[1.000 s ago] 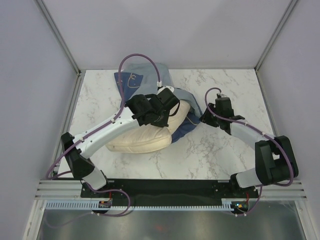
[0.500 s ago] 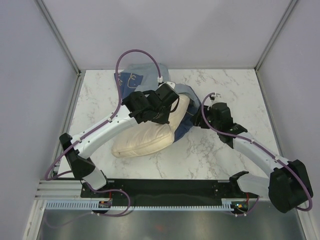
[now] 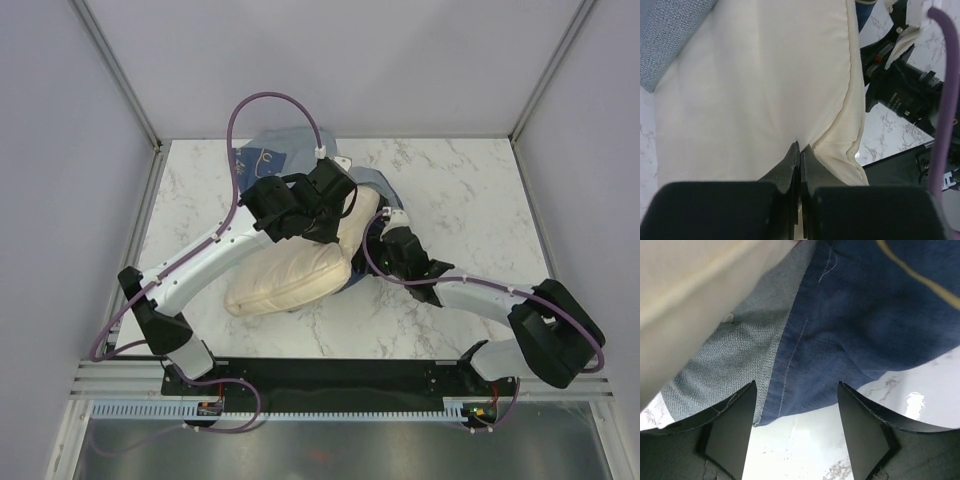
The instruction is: Put the pillow into the pillowcase
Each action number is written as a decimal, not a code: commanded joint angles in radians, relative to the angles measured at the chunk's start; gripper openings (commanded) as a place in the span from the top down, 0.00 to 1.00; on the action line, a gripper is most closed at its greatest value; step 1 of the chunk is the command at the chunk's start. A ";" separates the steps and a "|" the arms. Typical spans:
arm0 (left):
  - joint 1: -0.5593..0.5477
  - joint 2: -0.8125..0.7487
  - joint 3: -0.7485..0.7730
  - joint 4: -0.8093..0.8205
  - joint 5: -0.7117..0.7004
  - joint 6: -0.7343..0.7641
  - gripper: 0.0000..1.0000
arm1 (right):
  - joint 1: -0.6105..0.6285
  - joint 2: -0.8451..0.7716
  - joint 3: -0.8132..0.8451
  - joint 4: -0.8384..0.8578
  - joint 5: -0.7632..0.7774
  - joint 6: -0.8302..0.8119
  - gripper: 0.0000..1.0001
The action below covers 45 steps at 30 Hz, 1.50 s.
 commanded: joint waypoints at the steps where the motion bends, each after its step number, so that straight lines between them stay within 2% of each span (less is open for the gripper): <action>1: 0.014 0.006 0.086 0.017 0.031 0.042 0.98 | 0.060 0.050 -0.015 0.157 0.119 0.021 0.27; 11: 0.030 0.017 0.171 -0.032 0.051 0.070 0.98 | 0.212 0.265 0.029 0.257 0.395 -0.040 0.28; 14: 0.037 0.012 0.177 -0.035 0.058 0.076 0.98 | 0.246 0.330 0.075 0.215 0.501 -0.019 0.33; 15: 0.037 0.011 0.178 -0.038 0.059 0.077 0.98 | 0.258 0.346 0.105 0.165 0.554 -0.010 0.53; 17: 0.039 0.006 0.171 -0.038 0.058 0.079 0.98 | 0.269 0.349 0.106 0.161 0.594 0.023 0.76; 18: 0.039 0.006 0.168 -0.036 0.055 0.079 0.98 | 0.279 0.334 0.071 0.180 0.601 0.026 0.93; 20: 0.039 0.003 0.149 -0.033 0.048 0.074 0.98 | 0.290 0.254 0.029 0.204 0.619 0.036 1.00; 28: 0.039 0.029 0.111 0.016 0.068 0.064 0.98 | 0.304 -0.112 -0.181 0.136 0.573 0.167 1.00; 35: 0.039 0.092 0.129 0.036 0.065 0.061 0.98 | 0.335 -0.330 -0.218 -0.171 0.581 0.325 1.00; 38: 0.043 0.121 0.146 0.040 0.061 0.061 0.98 | 0.335 -0.405 -0.219 -0.391 0.616 0.444 0.96; 39: 0.045 0.132 0.149 0.042 0.062 0.061 0.98 | 0.336 -0.441 -0.218 -0.432 0.631 0.476 0.87; 40: 0.046 0.138 0.154 0.042 0.062 0.059 0.98 | 0.336 -0.459 -0.218 -0.456 0.631 0.492 0.73; 42: 0.045 0.144 0.155 0.050 0.076 0.059 0.98 | 0.335 -0.499 -0.204 -0.518 0.642 0.471 0.20; 45: 0.046 0.141 0.152 0.051 0.084 0.064 0.98 | 0.335 -0.539 -0.183 -0.509 0.650 0.371 0.20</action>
